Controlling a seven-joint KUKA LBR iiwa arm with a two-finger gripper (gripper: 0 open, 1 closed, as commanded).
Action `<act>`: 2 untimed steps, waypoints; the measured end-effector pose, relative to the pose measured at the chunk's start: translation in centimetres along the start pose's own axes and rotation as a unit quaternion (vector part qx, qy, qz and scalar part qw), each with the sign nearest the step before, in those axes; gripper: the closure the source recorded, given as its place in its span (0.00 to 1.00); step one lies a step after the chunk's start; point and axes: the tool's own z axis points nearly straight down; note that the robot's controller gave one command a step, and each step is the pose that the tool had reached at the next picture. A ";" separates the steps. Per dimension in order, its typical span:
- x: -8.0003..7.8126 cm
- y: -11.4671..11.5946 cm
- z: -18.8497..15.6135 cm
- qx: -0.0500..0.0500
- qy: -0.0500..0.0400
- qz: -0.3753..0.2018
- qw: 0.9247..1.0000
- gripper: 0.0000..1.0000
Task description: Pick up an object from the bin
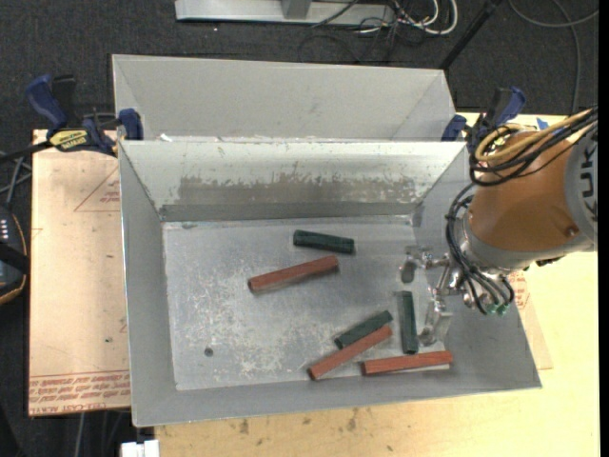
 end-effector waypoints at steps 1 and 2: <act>-0.6 1.2 2.2 -0.002 0.010 -0.029 1.000 0.00; 0.2 1.9 0.8 0.000 -0.003 -0.066 0.998 0.00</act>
Offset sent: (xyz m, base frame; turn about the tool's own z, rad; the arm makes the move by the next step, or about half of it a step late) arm -0.0323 0.0305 -0.0662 -0.2358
